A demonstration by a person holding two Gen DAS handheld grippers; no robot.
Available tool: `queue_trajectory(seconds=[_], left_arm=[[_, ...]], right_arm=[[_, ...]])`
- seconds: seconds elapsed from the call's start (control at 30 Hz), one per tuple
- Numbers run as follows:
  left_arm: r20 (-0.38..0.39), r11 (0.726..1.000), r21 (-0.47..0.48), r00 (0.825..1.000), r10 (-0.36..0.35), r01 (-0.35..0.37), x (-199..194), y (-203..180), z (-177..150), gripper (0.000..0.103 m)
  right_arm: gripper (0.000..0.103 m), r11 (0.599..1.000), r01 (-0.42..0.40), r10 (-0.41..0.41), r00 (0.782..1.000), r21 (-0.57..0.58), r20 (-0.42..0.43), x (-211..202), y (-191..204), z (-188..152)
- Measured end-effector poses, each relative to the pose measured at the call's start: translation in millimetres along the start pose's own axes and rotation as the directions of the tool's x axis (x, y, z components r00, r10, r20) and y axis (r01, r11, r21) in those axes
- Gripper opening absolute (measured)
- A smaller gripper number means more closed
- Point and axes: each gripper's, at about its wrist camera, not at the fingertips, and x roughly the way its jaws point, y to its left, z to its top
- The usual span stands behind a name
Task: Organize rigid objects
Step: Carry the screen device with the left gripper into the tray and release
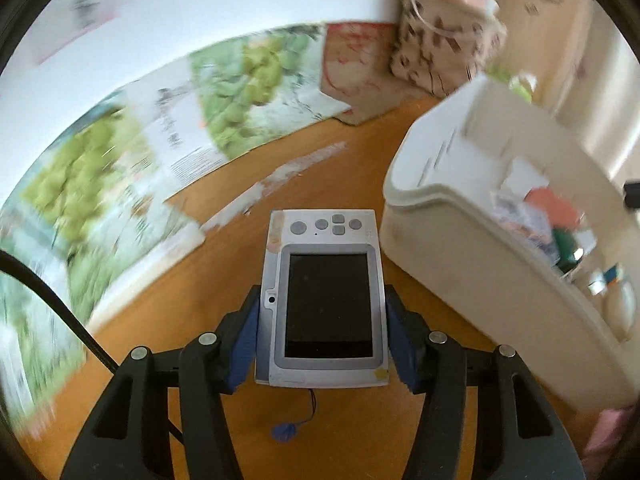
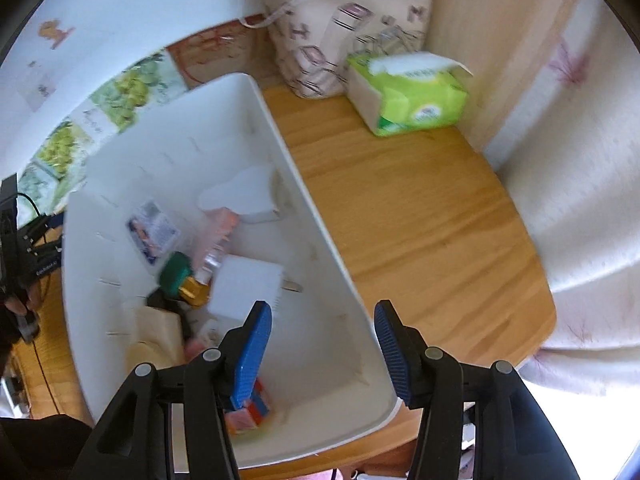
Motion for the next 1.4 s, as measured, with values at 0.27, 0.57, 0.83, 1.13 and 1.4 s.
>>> queue_trajectory(seconds=[0.27, 0.57, 0.83, 1.13, 1.4], left_arm=[[0.079, 0.977, -0.203, 0.994, 0.080, -0.062, -66.6, -30.8, -9.3, 0.060], [0.181, 0.949, -0.310, 0.976, 0.121, -0.060, -130.0, -102.2, -2.1, 0.060], [0.163, 0.911, -0.410, 0.979, 0.121, -0.044, -137.8, -161.7, 9.5, 0.060], [0.042, 0.862, -0.497, 0.990, 0.138, -0.099, -108.4, -206.3, 0.0, 0.060], [0.026, 0.815, -0.566, 0.986, 0.167, -0.123, -121.7, -217.4, -22.4, 0.072]], right_arm=[[0.057, 0.984, -0.118, 0.124, 0.992, -0.135, 0.031, -11.5, 20.0, 7.6], [0.064, 0.921, -0.268, 0.280, 0.960, -0.283, 0.005, -21.7, 41.1, -6.3], [0.069, 0.881, -0.308, 0.336, 0.942, -0.358, 0.017, -33.5, 42.0, -23.8], [0.081, 0.899, -0.307, 0.348, 0.933, -0.313, 0.086, -39.8, 21.5, -38.3], [0.083, 0.890, -0.310, 0.347, 0.936, -0.336, 0.056, -42.5, 20.1, -65.0]])
